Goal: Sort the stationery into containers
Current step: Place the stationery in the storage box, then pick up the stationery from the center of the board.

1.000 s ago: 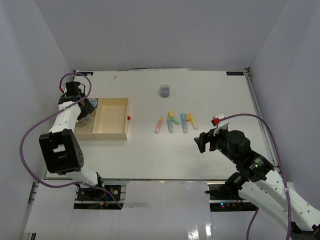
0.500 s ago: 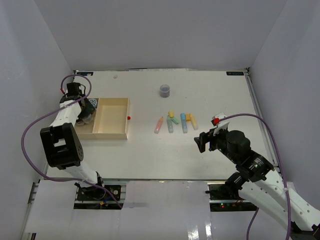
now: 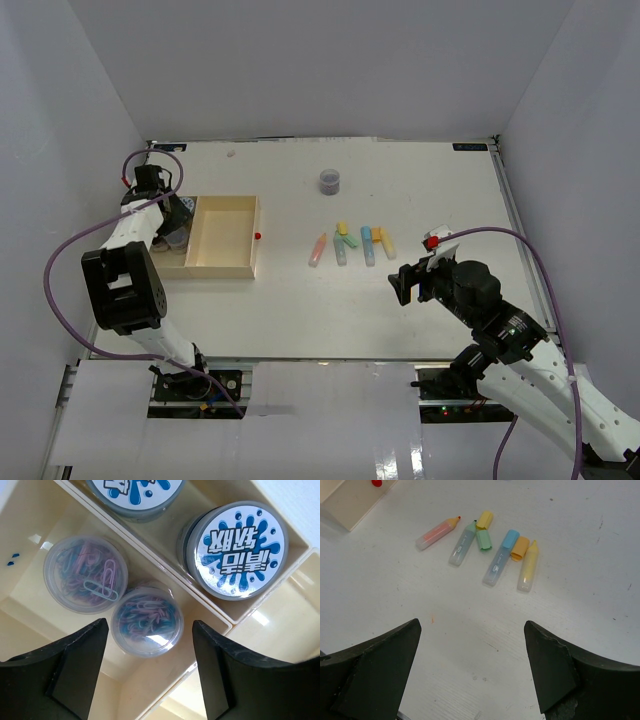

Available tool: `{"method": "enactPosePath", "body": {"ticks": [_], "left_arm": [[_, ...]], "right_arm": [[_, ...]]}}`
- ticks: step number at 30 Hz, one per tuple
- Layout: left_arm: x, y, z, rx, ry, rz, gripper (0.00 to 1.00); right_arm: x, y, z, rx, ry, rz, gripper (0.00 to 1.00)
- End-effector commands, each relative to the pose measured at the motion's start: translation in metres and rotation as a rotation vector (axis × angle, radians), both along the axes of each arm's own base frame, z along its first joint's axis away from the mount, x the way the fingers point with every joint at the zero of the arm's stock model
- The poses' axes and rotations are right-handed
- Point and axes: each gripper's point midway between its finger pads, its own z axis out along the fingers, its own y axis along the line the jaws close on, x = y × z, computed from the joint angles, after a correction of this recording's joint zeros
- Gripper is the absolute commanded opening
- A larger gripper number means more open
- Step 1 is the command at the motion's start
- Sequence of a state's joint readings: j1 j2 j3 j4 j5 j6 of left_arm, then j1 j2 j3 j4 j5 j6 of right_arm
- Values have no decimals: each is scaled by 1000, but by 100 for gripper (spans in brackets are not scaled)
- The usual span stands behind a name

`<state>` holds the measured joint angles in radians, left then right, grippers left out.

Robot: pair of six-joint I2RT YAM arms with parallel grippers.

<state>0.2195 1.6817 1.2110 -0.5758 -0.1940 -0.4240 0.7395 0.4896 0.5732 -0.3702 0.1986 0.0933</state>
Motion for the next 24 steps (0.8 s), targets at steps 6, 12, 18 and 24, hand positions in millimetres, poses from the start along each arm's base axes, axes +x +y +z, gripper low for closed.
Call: {"method": "enactPosePath", "body": {"ticks": [6,12,18,24], "left_arm": [[15,-4,42,-18,-124,-16,83],[7,-27,82,-85,-218,-93,88],[-19,-70,112,-172,-324,-234,98],[-37,-113,134,-169,-392,-386,98]], "right_arm": [[6,1,10,47,-24,-28,90],[8,8,0,29,43,-23,90],[26,24,-15,-79,148,-28,90],[71,40,5,-174,137,-93,90]]}}
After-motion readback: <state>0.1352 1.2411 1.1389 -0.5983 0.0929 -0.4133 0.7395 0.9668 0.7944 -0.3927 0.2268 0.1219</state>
